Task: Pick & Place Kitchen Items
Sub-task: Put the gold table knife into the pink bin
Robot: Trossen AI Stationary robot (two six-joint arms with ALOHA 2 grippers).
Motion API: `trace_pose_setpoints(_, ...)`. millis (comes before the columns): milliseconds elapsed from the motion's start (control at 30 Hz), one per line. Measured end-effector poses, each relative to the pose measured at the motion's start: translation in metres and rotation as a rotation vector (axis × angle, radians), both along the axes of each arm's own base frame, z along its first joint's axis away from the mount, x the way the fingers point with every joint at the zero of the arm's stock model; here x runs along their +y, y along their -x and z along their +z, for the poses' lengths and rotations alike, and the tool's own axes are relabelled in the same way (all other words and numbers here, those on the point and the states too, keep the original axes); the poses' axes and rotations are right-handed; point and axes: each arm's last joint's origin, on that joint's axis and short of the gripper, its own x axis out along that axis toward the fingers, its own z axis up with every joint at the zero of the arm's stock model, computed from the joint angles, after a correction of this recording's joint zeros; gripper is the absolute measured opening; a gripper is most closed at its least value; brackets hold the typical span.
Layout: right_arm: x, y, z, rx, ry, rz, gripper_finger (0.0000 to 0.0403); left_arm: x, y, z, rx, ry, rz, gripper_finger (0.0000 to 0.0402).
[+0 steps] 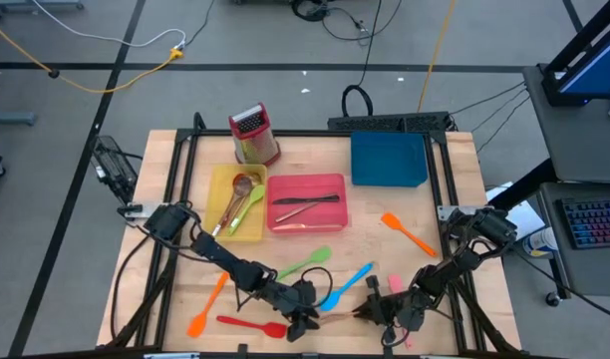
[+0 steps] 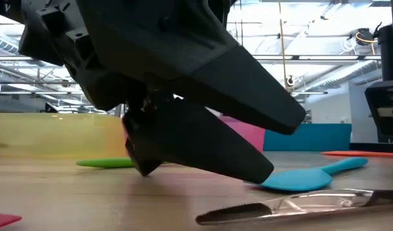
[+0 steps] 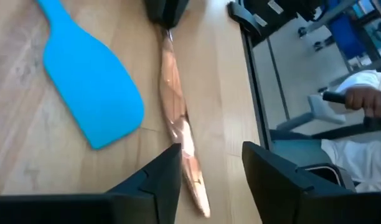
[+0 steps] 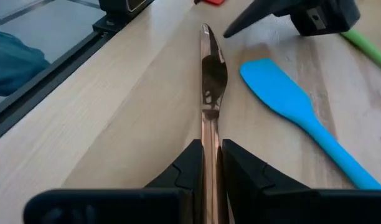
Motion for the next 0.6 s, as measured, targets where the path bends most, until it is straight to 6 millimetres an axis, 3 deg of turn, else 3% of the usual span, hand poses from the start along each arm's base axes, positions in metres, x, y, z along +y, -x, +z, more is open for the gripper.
trace_pose_setpoints(600,-0.001,-0.001,0.001,-0.023,0.022,-0.035,0.0043,0.022,-0.017,0.002,0.063,-0.056,0.026,0.0163)
